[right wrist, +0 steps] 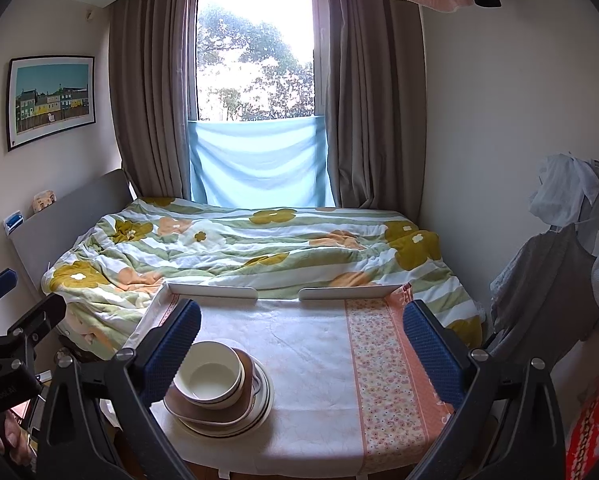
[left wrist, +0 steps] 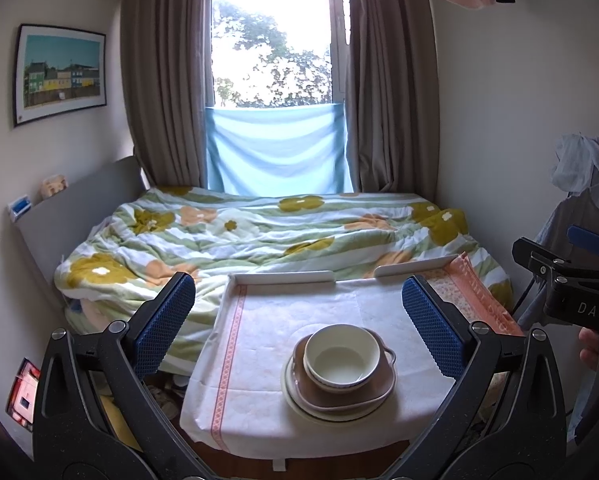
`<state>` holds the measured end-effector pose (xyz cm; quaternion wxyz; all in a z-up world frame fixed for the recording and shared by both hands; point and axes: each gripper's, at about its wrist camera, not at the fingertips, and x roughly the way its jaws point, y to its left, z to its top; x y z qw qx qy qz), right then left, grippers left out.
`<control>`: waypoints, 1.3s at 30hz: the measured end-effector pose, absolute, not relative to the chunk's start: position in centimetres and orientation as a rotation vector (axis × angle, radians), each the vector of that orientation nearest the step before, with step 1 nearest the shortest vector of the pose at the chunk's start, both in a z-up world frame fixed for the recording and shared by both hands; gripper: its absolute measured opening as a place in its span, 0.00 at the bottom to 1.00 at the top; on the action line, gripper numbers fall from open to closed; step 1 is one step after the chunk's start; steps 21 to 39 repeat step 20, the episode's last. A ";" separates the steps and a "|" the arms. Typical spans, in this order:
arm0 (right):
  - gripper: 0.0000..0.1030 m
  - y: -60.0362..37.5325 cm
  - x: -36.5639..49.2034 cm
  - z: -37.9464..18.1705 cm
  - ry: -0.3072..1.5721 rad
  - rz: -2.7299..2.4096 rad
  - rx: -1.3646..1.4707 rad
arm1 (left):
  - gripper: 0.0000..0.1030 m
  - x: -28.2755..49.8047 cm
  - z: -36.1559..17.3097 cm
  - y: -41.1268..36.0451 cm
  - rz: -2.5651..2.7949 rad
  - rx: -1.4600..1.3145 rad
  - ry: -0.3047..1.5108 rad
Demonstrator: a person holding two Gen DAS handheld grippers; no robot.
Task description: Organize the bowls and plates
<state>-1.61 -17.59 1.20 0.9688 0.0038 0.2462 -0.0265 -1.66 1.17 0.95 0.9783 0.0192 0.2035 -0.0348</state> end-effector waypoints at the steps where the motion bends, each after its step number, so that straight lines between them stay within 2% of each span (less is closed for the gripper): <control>1: 0.98 -17.4 -1.5 1.2 0.498 -0.053 0.007 | 1.00 -1.6 0.9 1.2 -0.068 0.040 0.410; 39: 0.98 -16.3 0.8 0.7 0.509 -0.076 0.014 | 1.00 0.7 0.5 2.4 -0.064 0.050 0.379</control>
